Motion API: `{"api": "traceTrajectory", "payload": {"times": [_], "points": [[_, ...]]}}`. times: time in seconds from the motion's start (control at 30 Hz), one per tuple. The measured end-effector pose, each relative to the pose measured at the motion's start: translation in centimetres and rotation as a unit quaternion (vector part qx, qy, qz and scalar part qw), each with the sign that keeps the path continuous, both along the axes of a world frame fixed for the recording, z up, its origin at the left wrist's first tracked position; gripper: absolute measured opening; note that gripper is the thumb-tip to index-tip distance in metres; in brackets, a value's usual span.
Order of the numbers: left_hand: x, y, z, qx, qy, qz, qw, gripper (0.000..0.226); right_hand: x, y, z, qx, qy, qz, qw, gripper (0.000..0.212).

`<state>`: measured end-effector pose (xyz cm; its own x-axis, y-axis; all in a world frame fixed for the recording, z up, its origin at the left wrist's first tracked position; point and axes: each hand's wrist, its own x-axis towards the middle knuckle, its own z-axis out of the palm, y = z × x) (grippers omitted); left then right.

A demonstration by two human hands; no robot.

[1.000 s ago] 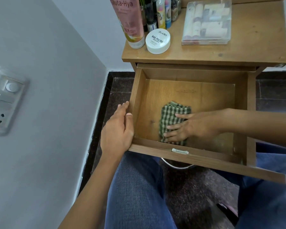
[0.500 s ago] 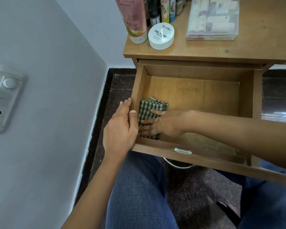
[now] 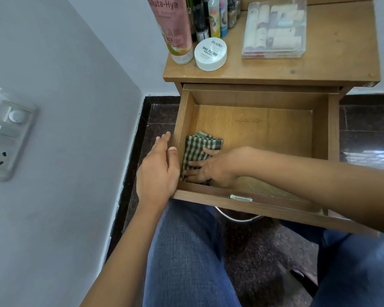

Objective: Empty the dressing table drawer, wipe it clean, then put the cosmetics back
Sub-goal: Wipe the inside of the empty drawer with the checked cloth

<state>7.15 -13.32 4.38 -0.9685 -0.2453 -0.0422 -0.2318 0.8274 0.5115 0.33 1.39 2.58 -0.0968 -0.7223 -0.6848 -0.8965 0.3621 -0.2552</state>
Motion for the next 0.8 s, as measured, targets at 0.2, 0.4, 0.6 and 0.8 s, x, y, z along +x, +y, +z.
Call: {"api": "traceTrajectory", "payload": {"times": [0.2, 0.4, 0.6, 0.8], "points": [[0.2, -0.1, 0.2, 0.009, 0.004, 0.009, 1.0, 0.044, -0.1, 4.6, 0.5, 0.002, -0.028, -0.004, 1.0, 0.084], [0.1, 0.2, 0.0, 0.004, 0.011, 0.013, 1.0, 0.044, 0.9, 7.3, -1.2, -0.081, -0.031, -0.048, 0.995, 0.09], [0.0, 0.2, -0.2, -0.008, 0.01, 0.003, 1.0, 0.044, 0.6, 2.7, -1.7, -0.111, -0.006, -0.055, 0.992, 0.074], [-0.1, 0.2, -0.4, -0.019, -0.003, -0.002, 1.0, 0.045, 0.8, 1.0, -1.3, -0.071, 0.038, -0.038, 0.996, 0.065]]}}
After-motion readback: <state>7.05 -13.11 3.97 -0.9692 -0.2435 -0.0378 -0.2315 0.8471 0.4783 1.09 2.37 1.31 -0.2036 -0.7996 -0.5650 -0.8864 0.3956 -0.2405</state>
